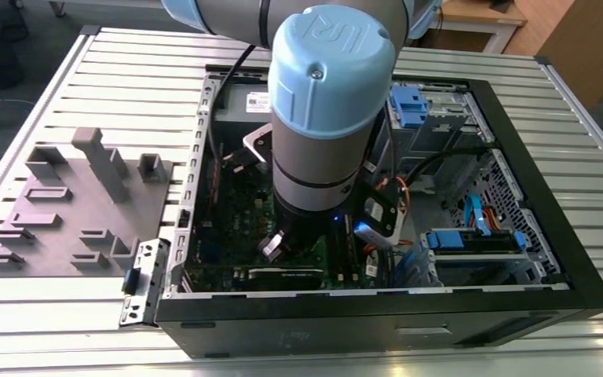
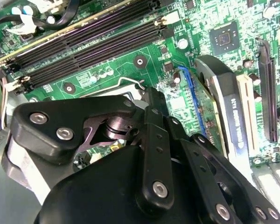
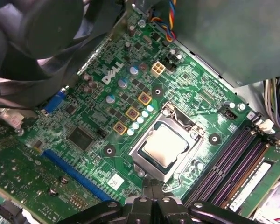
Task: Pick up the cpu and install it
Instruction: 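Close the cpu cover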
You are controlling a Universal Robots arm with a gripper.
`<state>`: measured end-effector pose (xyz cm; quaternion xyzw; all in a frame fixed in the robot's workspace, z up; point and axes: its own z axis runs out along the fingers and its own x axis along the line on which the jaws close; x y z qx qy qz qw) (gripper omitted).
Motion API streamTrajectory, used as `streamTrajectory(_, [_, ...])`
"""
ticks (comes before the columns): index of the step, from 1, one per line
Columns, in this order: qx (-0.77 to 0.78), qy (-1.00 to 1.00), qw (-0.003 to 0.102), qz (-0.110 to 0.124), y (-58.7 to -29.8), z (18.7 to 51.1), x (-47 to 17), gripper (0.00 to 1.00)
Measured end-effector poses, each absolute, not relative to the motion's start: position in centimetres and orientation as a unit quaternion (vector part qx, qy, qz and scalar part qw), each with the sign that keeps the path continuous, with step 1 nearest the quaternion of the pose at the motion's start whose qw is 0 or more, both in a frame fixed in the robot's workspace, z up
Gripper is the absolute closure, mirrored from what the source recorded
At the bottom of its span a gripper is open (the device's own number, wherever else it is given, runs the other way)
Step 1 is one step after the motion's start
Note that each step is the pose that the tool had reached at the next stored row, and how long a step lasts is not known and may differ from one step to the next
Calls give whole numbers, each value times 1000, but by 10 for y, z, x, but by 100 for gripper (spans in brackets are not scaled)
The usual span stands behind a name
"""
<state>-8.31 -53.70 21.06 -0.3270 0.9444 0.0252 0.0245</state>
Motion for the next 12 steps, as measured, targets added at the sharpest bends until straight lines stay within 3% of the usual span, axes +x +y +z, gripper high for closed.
streamTrajectory(12, [-282, 959, 26, 24, -536, 210, -89, 89])
